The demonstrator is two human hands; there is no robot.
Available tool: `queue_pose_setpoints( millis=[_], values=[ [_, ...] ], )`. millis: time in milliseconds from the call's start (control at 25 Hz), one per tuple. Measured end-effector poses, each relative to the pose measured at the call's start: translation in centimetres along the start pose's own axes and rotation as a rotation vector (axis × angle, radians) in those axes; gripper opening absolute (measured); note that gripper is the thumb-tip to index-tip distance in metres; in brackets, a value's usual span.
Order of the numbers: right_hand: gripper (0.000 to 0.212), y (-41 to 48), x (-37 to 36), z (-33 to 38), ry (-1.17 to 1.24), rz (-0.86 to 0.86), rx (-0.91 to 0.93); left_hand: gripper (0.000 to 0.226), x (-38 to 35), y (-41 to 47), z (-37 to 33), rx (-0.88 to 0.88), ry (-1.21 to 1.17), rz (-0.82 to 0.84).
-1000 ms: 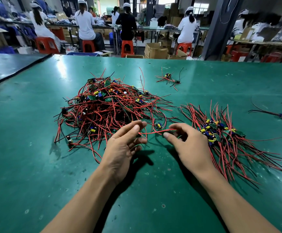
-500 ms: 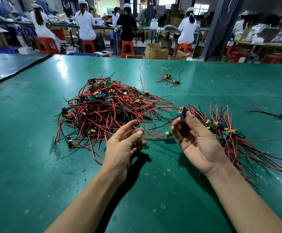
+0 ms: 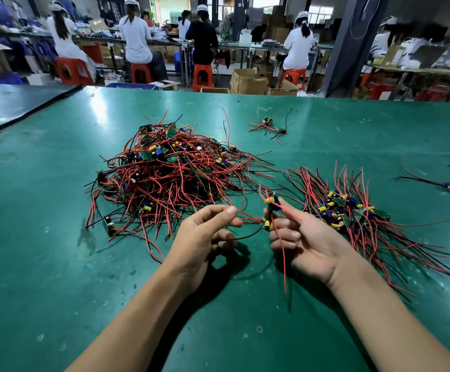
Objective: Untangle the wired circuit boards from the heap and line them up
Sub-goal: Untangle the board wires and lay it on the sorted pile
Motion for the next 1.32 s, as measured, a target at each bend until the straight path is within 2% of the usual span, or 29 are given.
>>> queue_pose_setpoints(
  millis=[120, 280, 440, 600, 800, 880, 960, 1040, 1160, 1240, 1320],
  values=[
    [0.035, 0.2, 0.1, -0.9, -0.114, -0.032, -0.025, 0.031, -0.6, -0.1, 0.0, -0.032, 0.034, 0.048],
    [0.037, 0.2, -0.2, -1.2, -0.091, -0.055, -0.033, 0.047, -0.8, -0.2, 0.1, 0.045, -0.003, 0.136],
    [0.039, 0.0, 0.5, -0.6, -0.076, -0.112, 0.004, 0.044, -0.7, 0.1, 0.2, 0.056, -0.049, 0.130],
    [0.045, -0.1, -0.2, -1.8, -0.327, -0.152, 0.029, 0.039, -0.9, 0.1, 0.4, -0.009, 0.016, 0.105],
    [0.044, -0.6, -1.8, -1.5, -0.688, -0.222, 0.245, 0.009, 0.4, 0.1, -0.3, -0.167, 0.113, -0.056],
    [0.045, -1.1, -2.0, 0.2, -0.961, -0.284, 0.401, 0.015, 0.8, 0.3, -0.7, -0.207, 0.125, -0.087],
    [0.029, -2.0, -2.1, 2.2, -1.134, -0.376, 0.593, 0.023, 0.5, 0.3, -0.8, -0.221, 0.167, -0.072],
    [0.012, -2.4, -1.8, 3.2, -1.036, -0.346, 0.668, 0.026, -0.2, 0.2, -0.5, -0.227, 0.228, -0.018],
    [0.017, -2.2, -2.4, 3.2, -1.040, -0.205, 0.684, 0.024, -1.3, 0.0, 0.0, -0.223, 0.294, 0.071],
    [0.007, -2.6, -2.3, 3.8, -1.077, -0.260, 0.724, 0.021, -1.7, -0.1, 0.1, -0.224, 0.353, 0.113],
    [0.005, -2.6, -1.5, 4.0, -0.972, -0.306, 0.699, 0.016, -2.1, -0.2, 0.4, -0.206, 0.381, 0.150]
  ],
)
Point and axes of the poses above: each hand's wrist, its own y-axis towards the middle knuckle, its own x-axis out of the back of the hand, z = x × y, the point moved 10 cm from there along y, towards the middle knuckle, and after that the axes turned 7 degrees about -y, right-handed, at the moved point
